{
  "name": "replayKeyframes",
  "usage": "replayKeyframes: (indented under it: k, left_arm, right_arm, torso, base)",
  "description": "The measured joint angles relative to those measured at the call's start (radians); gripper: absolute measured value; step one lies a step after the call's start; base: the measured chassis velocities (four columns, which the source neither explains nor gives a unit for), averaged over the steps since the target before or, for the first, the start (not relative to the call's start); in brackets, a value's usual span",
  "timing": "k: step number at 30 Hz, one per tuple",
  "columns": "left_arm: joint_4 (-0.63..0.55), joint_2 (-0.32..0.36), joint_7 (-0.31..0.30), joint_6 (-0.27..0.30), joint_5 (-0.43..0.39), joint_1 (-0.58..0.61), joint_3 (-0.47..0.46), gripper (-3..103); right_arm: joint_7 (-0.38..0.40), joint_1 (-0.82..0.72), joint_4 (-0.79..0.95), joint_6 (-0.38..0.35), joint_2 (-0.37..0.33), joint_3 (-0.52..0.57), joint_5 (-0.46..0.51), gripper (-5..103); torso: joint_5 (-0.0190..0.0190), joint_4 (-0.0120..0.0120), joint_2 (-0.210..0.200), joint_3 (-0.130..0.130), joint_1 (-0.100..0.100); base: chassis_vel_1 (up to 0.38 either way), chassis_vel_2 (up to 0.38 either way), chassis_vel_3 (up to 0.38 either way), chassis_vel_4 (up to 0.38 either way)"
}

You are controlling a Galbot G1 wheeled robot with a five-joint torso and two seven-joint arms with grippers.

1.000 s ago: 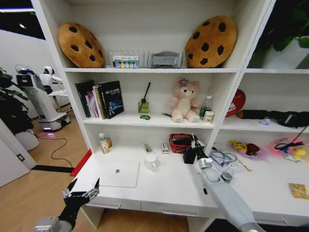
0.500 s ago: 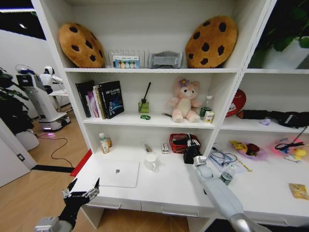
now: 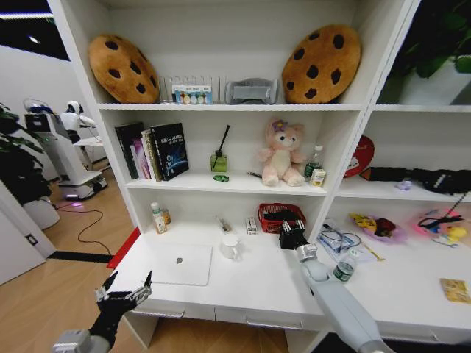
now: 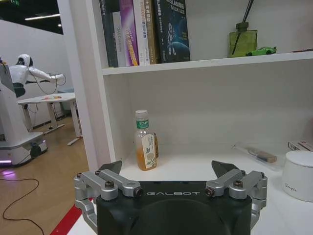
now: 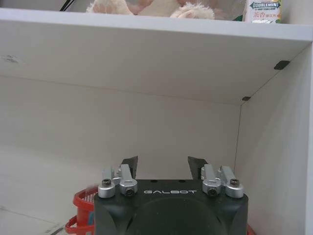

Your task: Organize the objects on the table.

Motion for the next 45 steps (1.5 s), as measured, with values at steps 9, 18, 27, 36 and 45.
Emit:
replayKeyframes:
  k: [9,18,27,36,45]
  left_arm:
    - [0.000,0.000,0.000,0.000,0.000,0.000,0.000,100]
    - [0.000,0.000,0.000,0.000,0.000,0.000,0.000,100]
    - [0.000,0.000,0.000,0.000,0.000,0.000,0.000,100]
    - [0.000,0.000,0.000,0.000,0.000,0.000,0.000,100]
    - [0.000,0.000,0.000,0.000,0.000,0.000,0.000,100]
  right_arm:
    - [0.319,-0.313,0.644,-0.686,-0.183,0.078,0.451,100]
    - [0.283,-0.488,0.651,-0.721,-0.210,0.166,0.398,90]
    - [0.196,-0.561,0.572,-0.692,-0.200,0.208,0.362,97]
    - [0.183,-0.506,0.497,-0.705,-0.193,0.170,0.423,88]
    - [0.172,-0.480,0.467,-0.707,-0.189,0.157,0.445,57]
  torso:
    - [-0.0002,0.0003,0.000,0.000,0.000]
    - [0.0001,0.0000,0.000,0.000,0.000]
    - [0.0000,0.0001,0.000,0.000,0.000]
    - [-0.0001,0.0003,0.000,0.000,0.000]
    - [-0.0004,0.0001,0.000,0.000,0.000]
  base:
    - [0.000,0.000,0.000,0.000]
    - [0.000,0.000,0.000,0.000]
    - [0.000,0.000,0.000,0.000]
    - [0.000,0.000,0.000,0.000]
    - [0.000,0.000,0.000,0.000]
